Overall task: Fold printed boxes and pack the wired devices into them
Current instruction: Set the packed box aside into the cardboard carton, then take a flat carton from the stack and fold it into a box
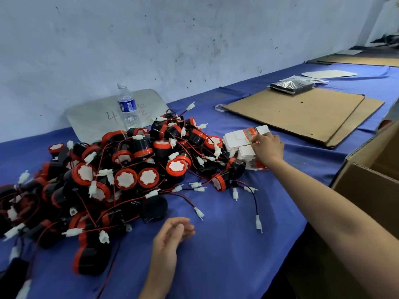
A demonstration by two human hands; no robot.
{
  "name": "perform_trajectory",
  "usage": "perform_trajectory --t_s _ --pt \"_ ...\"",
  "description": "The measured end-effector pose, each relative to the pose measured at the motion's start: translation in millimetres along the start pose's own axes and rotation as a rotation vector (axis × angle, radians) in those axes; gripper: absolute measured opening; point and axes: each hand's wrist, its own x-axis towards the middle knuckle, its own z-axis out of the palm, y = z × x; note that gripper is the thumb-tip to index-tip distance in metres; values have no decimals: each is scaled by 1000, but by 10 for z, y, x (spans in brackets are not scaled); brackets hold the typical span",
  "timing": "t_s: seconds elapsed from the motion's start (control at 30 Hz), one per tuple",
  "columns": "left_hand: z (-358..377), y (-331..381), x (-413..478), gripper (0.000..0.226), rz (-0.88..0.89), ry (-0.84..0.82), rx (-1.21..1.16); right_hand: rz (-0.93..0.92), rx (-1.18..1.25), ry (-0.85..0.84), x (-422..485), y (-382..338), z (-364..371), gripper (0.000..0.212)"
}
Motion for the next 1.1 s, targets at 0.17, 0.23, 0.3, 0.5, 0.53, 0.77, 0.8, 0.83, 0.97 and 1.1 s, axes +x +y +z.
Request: perform_trajectory --t_s 0.17,0.23,0.3,0.5,0.53,0.77,0.8,0.83,0.97,1.1 --pt "10 -14 7 21 0 -4 0 -122 -135 -49 183 23 69 31" --pt "10 -16 8 21 2 1 -4 -141 -202 -132 233 -14 98 36" --pt "13 -11 9 22 0 8 -8 -97 -173 -221 296 -47 72 38" --pt "0 -7 4 22 1 -10 12 301 952 -147 475 -125 -356 10" --pt "-1 -8 7 22 -1 -7 11 334 1036 -96 511 -123 -445 9" --pt "-10 -17 14 21 12 -8 8 406 489 2 742 120 -613 35" --pt "-12 -21 14 21 12 -8 10 383 330 -42 709 156 -577 45" --pt "-12 -24 15 21 11 -8 13 327 234 -73 662 165 -547 46" --pt "-19 -32 18 20 2 0 20 -129 -6 -178 520 231 -352 15" --pt "-22 -20 10 20 5 -2 30 -256 -176 -126 434 298 -305 13"
